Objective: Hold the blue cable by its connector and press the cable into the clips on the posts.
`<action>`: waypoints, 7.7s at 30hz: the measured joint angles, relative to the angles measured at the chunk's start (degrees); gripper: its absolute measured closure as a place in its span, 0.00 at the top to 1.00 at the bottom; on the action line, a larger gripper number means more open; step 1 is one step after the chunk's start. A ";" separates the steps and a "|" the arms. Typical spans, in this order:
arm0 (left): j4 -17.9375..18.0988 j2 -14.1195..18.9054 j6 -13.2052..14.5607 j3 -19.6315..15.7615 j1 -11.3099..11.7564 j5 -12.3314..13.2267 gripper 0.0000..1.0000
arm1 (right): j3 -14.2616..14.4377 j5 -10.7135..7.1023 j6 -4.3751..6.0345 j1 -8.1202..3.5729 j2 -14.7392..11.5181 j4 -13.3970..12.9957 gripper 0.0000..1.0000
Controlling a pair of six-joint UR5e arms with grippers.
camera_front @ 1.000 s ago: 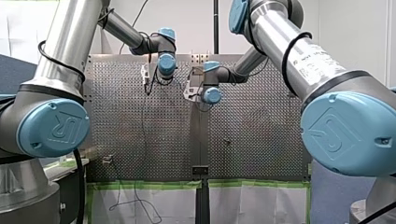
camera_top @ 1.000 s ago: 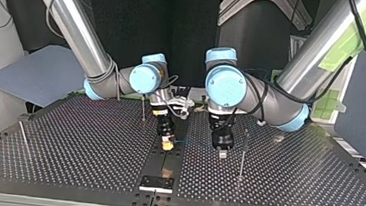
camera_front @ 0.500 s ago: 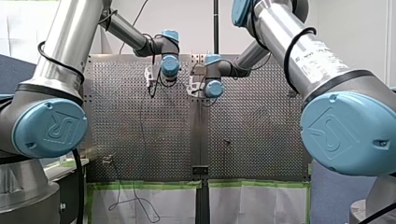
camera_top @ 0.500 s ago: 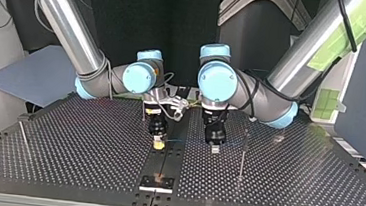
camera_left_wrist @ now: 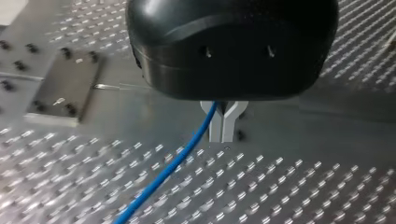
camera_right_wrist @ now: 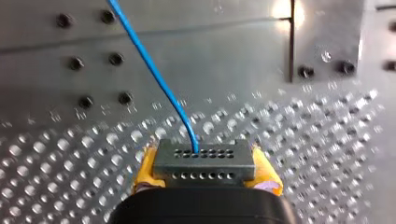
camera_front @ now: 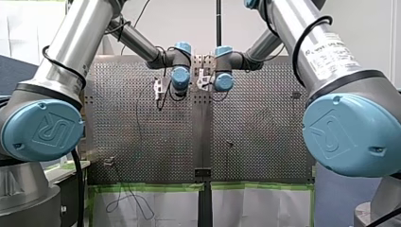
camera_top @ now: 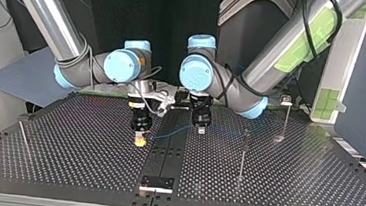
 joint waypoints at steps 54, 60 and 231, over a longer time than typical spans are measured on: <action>14.95 -13.77 -2.91 -5.32 -9.37 -1.19 0.00 | 30.59 1.47 0.74 -5.90 -1.72 -22.05 0.00; 16.16 -14.06 -3.31 -5.32 -9.99 -1.19 0.00 | 33.88 0.87 2.94 -7.14 -1.68 -25.09 0.00; 19.59 -32.96 -9.89 12.50 -10.20 10.48 0.00 | 23.47 -18.61 4.56 -24.22 13.11 -26.54 0.00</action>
